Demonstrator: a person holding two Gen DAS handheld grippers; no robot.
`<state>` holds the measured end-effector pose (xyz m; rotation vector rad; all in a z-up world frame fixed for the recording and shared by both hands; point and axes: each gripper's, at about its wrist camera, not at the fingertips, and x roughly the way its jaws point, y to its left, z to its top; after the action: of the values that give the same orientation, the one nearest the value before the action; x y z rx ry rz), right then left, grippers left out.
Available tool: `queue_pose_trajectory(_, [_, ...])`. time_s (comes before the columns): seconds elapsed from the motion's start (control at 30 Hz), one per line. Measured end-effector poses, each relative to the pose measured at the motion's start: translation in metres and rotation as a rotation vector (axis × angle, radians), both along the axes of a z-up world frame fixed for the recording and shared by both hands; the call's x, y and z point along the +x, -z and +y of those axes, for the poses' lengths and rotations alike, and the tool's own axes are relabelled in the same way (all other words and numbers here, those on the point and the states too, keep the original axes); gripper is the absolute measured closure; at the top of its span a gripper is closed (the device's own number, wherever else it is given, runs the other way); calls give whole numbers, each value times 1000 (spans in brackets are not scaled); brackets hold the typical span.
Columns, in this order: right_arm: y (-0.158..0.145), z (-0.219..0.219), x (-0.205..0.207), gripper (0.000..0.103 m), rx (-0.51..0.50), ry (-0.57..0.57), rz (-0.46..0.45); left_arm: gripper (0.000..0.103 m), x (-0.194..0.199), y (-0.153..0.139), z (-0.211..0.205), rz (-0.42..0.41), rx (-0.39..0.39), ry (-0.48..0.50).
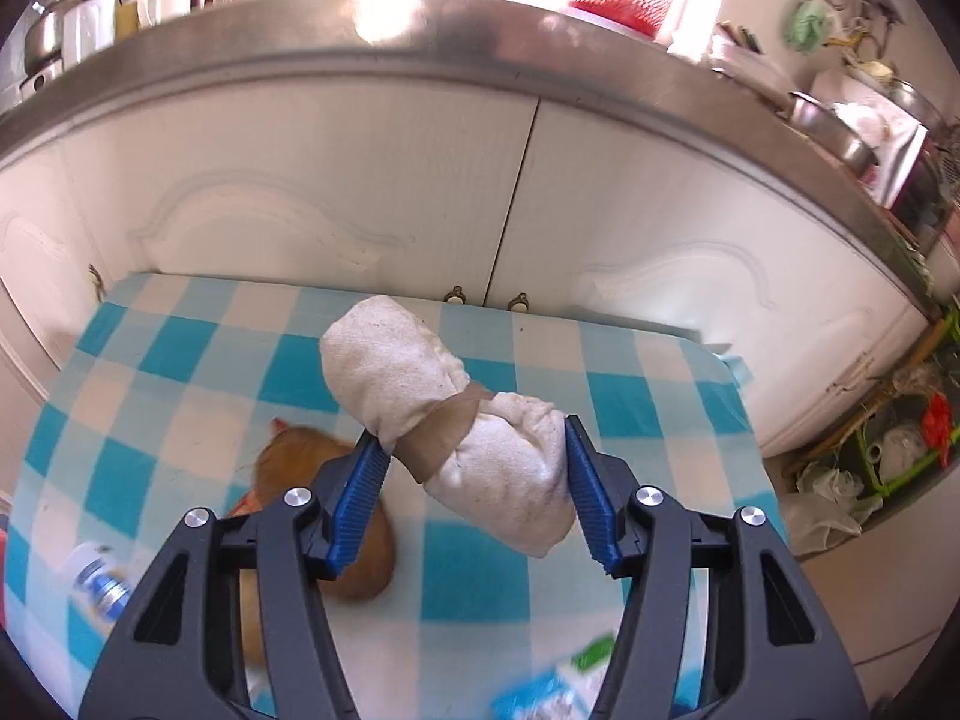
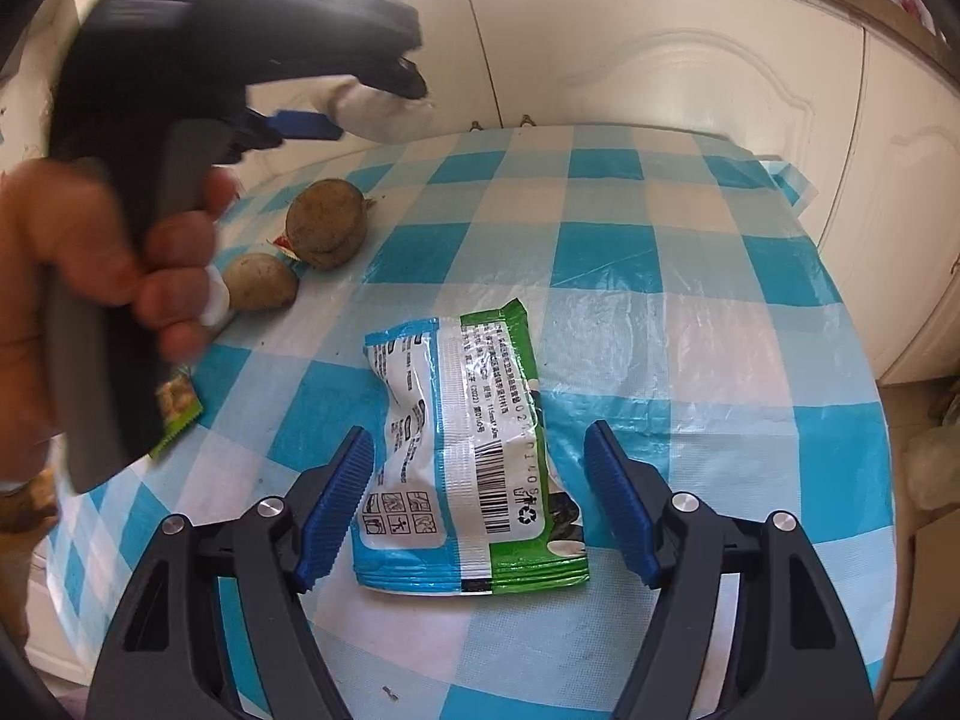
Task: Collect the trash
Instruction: 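Lift the rolled cloth and wrapper and carry both toward the red bucket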
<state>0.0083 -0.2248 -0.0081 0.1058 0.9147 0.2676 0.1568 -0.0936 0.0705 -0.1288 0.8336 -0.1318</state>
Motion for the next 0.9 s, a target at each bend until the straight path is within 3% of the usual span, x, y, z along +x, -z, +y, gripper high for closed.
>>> queue_pose_trajectory(0.13, [1,6,0,31,-52,-2,-1,44,-27,-8,6,-15,-13,28])
queue_pose_trajectory(0.23, [1,9,0,39,-74,-7,-6,44,-50,-16,14,-25,-17,48])
queue_pose_trajectory(0.33, [1,11,-1,41,-94,-8,-9,44,-77,-25,24,-42,-21,67])
queue_pose_trajectory(0.9, [-5,10,-4,56,-90,14,-58,44,-175,-30,71,-103,92,59])
